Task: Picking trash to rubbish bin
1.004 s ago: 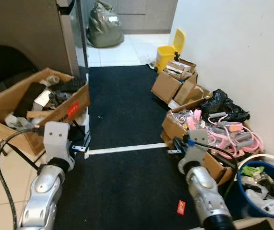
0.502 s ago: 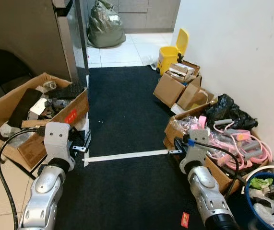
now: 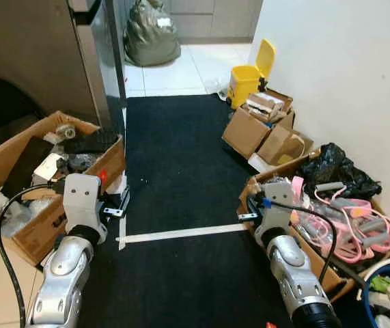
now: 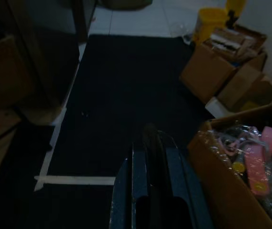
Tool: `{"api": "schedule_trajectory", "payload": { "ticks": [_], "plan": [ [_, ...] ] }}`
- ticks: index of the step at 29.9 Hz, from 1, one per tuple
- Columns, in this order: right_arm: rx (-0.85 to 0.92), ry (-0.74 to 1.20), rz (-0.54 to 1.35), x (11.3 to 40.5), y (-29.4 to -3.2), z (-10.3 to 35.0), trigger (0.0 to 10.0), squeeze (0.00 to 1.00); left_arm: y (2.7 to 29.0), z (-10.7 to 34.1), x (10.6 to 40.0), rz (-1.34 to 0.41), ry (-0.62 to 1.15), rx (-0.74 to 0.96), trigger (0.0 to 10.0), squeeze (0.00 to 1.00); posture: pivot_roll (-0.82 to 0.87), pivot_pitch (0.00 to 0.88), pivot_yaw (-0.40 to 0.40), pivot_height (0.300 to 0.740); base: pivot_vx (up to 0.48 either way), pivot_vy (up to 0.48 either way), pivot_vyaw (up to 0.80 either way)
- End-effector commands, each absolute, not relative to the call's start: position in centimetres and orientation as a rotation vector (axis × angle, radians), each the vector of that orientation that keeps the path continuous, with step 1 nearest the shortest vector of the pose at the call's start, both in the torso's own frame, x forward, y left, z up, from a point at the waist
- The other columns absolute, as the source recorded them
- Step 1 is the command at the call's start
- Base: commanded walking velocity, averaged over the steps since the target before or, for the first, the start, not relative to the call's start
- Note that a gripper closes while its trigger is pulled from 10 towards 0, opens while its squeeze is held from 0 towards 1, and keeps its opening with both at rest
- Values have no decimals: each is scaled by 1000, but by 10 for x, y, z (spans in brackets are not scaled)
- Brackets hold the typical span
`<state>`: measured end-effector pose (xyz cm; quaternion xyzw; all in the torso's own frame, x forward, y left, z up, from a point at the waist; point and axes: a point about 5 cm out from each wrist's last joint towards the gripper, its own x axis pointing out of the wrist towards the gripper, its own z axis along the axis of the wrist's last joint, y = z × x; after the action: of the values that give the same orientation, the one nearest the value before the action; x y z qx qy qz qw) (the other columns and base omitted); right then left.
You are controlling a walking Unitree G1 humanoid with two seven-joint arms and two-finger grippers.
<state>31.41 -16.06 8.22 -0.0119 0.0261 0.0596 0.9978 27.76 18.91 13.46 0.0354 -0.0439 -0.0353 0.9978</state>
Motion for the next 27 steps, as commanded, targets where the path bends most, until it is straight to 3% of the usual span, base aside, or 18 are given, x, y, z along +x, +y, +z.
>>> {"api": "schedule_trajectory", "payload": {
  "ticks": [1, 27],
  "plan": [
    [-21, 54, 134, 314, -155, 81, 10000, 0, 192, 133, 275, -59, -81, 81, 10000, 0, 10, 128, -33, 740, 375, 0, 631],
    [-34, 45, 136, 315, -154, 82, 10000, 0, 191, 133, 275, -61, -80, 86, 10000, 0, 11, 137, -36, 740, 376, 0, 747]
  ]
}}
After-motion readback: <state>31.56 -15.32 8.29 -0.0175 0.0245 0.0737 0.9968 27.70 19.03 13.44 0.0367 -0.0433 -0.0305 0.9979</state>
